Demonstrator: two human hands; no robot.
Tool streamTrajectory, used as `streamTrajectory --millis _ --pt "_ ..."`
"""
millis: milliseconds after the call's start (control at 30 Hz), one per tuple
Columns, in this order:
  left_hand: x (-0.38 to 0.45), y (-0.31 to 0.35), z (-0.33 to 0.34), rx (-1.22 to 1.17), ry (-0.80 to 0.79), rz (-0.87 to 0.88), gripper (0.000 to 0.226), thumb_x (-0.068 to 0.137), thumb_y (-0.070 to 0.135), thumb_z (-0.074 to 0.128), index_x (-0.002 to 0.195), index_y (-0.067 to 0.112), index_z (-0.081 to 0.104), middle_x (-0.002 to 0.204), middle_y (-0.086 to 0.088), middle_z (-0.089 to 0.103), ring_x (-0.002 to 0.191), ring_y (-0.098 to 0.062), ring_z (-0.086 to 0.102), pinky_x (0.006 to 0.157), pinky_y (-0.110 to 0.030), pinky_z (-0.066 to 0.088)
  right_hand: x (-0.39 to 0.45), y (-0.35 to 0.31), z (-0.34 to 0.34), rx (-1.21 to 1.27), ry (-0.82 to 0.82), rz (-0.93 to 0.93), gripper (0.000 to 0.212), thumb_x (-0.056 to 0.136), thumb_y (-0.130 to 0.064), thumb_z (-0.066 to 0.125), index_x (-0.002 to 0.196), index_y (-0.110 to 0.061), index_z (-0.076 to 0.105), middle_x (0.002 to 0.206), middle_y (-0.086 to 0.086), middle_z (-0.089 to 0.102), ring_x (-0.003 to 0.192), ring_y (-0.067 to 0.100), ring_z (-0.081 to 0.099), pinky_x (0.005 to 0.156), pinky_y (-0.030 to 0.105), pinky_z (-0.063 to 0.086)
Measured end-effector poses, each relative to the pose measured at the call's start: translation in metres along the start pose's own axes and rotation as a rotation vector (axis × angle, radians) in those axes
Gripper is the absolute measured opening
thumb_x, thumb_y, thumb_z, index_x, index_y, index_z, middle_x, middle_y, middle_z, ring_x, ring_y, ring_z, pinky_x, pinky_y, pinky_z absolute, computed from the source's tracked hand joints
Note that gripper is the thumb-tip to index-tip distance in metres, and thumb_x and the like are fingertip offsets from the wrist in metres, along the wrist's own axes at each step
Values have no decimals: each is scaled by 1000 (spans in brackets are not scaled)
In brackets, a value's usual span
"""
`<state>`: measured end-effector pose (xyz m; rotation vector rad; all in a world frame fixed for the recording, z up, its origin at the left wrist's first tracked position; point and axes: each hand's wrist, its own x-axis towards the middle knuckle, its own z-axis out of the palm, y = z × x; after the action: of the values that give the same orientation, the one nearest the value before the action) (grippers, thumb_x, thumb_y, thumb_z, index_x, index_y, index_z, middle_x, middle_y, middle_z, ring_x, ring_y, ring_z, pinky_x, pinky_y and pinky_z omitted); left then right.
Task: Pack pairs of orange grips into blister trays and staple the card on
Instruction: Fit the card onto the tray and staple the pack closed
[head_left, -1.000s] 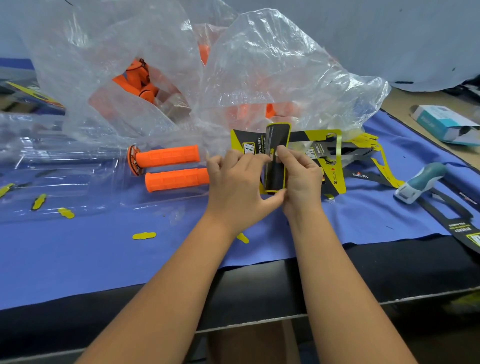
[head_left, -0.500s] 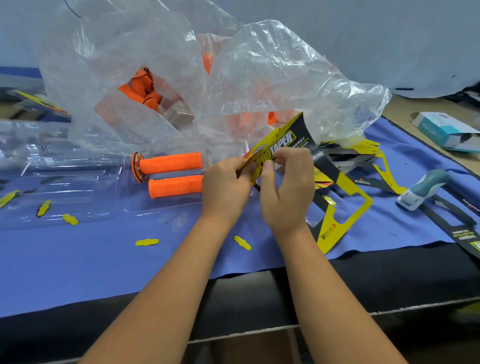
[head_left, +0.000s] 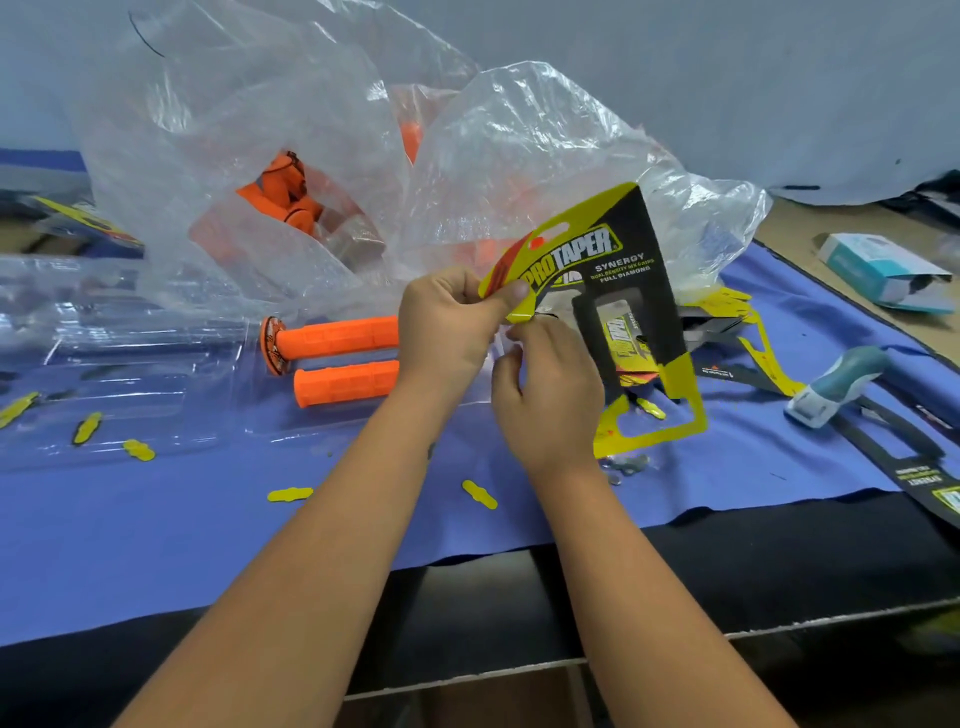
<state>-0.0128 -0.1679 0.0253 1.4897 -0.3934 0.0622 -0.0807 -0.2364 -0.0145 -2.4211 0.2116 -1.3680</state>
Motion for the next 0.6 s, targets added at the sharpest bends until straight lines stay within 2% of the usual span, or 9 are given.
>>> streamTrajectory --millis 67,100,167,200,267,367,433,500,600 --pt "-2 -1 2 11 20 -4 39 79 19 79 59 -3 54 59 -25 53 58 -22 42 55 -39 41 1 5 1 -110 -11 50 28 80 -12 45 91 4 66 104 23 66 88 41 60 74 46 51" --pt "-2 -1 3 20 26 -4 39 81 20 78 62 -6 55 62 -29 55 59 -23 44 57 -44 43 2 9 2 -177 -41 96 32 80 -12 47 99 4 66 117 25 63 99 43 59 84 46 48" --pt "-3 2 6 29 19 1 35 83 19 76 60 5 53 61 -24 56 59 -22 49 59 -45 46 2 15 4 -263 -127 218 42 81 -13 53 120 1 62 140 25 49 123 42 47 99 46 37" --pt "-4 5 7 26 2 7 32 84 16 75 62 11 52 63 -19 57 61 -20 52 62 -44 48 2 16 4 -264 -143 264 44 81 -13 56 124 -1 60 144 23 45 128 42 43 102 46 34" --pt "-3 11 10 -5 -49 39 23 84 7 73 72 16 56 73 -13 64 68 -19 57 70 -43 53 4 14 0 -191 -58 260 38 78 -8 60 115 0 65 132 22 54 118 42 48 94 45 37" --pt "-1 18 8 -43 -83 110 10 87 4 69 88 14 67 80 -8 70 71 -13 61 73 -33 53 7 12 -8 -31 262 180 24 74 -1 61 97 3 64 108 21 60 100 37 51 85 40 36" --pt "3 21 4 -106 -67 138 9 89 4 67 90 13 68 80 -4 69 75 -13 60 77 -33 53 8 15 -13 -1 385 191 24 76 -2 62 99 4 61 108 20 58 104 31 46 88 40 34" --pt "6 23 -3 -205 -23 153 13 90 2 65 88 15 66 78 -2 69 76 -15 61 81 -40 54 10 19 -16 35 472 292 29 76 -2 63 105 3 60 115 19 55 109 28 44 91 44 34" --pt "13 25 -18 -301 60 174 17 93 3 61 88 19 64 68 12 69 66 -7 60 65 -31 55 13 23 -18 113 535 390 38 79 -10 60 115 2 57 123 18 50 118 24 40 96 43 31"
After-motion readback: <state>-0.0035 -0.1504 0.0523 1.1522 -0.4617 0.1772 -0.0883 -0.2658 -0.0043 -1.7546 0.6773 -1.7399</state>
